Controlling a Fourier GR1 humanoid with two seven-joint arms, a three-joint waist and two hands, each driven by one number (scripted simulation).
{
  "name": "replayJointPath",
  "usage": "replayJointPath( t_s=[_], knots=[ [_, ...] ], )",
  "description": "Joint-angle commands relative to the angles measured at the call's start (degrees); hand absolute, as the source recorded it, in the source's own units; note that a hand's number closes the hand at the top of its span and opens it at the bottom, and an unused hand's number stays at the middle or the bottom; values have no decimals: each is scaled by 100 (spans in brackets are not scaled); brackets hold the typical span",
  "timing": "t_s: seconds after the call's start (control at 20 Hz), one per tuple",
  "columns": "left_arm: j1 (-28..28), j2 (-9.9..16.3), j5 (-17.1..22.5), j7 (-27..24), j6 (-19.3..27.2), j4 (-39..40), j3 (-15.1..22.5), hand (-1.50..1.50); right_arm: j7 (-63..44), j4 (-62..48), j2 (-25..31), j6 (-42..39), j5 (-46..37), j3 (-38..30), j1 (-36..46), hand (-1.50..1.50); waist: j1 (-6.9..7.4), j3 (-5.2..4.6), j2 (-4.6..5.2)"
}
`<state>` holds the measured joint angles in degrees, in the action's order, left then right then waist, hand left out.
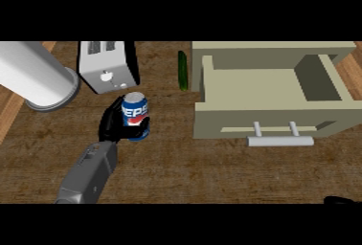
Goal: Pick up the can, place it into the drawer and close the drawer
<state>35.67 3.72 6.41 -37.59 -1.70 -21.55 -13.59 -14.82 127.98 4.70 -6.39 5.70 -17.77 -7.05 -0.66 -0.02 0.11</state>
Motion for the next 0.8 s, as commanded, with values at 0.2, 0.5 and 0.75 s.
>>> replayJointPath(
  t_s=[0.2, 0.5, 0.75],
  knots=[
    [490, -161, 78, 1036, 282, -753, 191, 150, 240, -96, -68, -46, -145, -26, -119, -150, 41, 5, -21],
    [886, -306, -34, 2120, 570, -1966, 741, 150, -253, 414, 9, 73, -5, -134, -96, -150, 67, 8, -52],
    [1179, -369, 282, 2955, 1075, -2577, 1290, 150, -548, 457, -95, 316, -334, 204, 251, -150, 36, 2, -24]
  ],
)
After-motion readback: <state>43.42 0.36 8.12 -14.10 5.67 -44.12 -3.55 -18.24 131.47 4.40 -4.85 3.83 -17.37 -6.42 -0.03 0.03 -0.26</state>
